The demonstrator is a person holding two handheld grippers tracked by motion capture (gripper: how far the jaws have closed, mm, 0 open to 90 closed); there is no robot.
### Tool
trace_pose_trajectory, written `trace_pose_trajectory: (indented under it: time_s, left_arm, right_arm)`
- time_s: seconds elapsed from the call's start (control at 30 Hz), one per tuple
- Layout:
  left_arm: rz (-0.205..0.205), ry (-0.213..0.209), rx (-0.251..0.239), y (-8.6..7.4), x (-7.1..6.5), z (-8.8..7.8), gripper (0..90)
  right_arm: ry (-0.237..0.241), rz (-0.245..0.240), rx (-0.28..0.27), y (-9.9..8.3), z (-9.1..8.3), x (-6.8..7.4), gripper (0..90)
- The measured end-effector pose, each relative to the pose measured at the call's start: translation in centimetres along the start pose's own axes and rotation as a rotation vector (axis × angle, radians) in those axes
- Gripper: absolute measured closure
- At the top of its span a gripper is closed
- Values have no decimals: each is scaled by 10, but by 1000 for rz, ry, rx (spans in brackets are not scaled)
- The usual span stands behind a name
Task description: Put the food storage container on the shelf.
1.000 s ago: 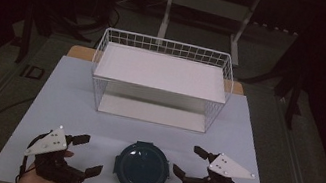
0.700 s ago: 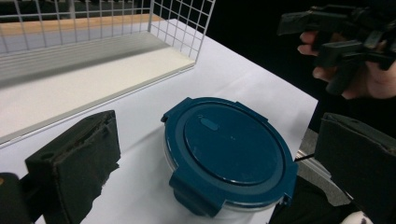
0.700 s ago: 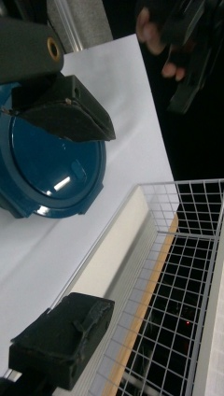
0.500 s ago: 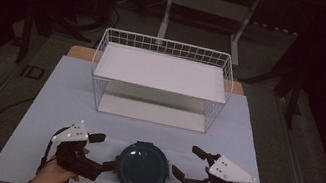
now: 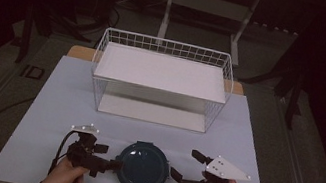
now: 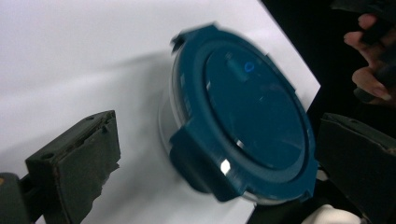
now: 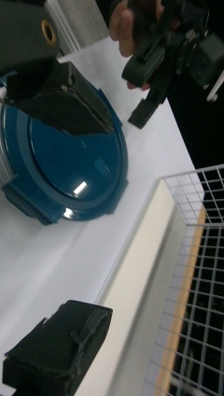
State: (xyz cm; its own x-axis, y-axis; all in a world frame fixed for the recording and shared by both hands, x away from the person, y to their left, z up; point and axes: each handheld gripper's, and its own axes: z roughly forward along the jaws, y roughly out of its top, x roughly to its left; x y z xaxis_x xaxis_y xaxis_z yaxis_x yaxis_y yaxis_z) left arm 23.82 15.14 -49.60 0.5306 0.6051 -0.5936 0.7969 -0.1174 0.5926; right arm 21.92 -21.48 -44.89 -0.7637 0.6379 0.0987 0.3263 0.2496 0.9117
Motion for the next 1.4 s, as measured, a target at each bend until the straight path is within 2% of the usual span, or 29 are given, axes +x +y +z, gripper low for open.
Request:
trace_pose_trajectory:
  time_s: [0.07, 0.1, 0.17, 0.2, 0.23, 0.3, 0.33, 0.43, 0.57, 0.77, 0.93, 1.03, 1.13, 1.4]
  left_arm:
    - [-48, 5, 15, -1, 2, 1, 4]
    - [-69, -10, 26, 0, 4, 1, 4]
    - [-111, 0, 37, 0, 6, 2, 5]
    - [-131, -11, 43, 0, 8, 2, 24]
    - [-177, -11, 51, 0, 11, 2, 52]
    - [-221, -21, 74, -1, 15, 4, 79]
    - [-244, -22, 79, -1, 16, 5, 128]
    - [-270, -48, 106, -3, 19, 8, 175]
    - [-310, -70, 118, -4, 22, 12, 302]
    - [-328, -127, 138, -4, 22, 15, 491]
    - [-342, -145, 135, -5, 25, 16, 507]
    - [-325, -140, 129, -5, 23, 16, 510]
    - [-302, -136, 119, -6, 20, 14, 515]
    - [-212, -126, 106, -7, 9, 10, 544]
  right_arm:
    - [9, 1, 14, 0, 1, 0, 104]
    - [13, -1, 13, -1, 2, 1, 105]
    - [16, 4, 17, -1, 2, 2, 105]
    - [22, 2, 19, 0, 3, 2, 105]
    - [23, 2, 23, 0, 3, 2, 105]
    - [28, 5, 28, -1, 4, 3, 105]
    - [31, 5, 34, -1, 5, 3, 105]
    - [34, 9, 41, -1, 5, 3, 105]
    - [36, 17, 44, -1, 5, 3, 105]
    - [35, 19, 53, -2, 5, 2, 106]
    - [41, 35, 62, -2, 6, 1, 109]
    - [48, 54, 87, -4, 9, 0, 133]
    - [80, 122, 131, -8, 14, -6, 147]
    - [194, 393, 227, -22, 27, -30, 317]
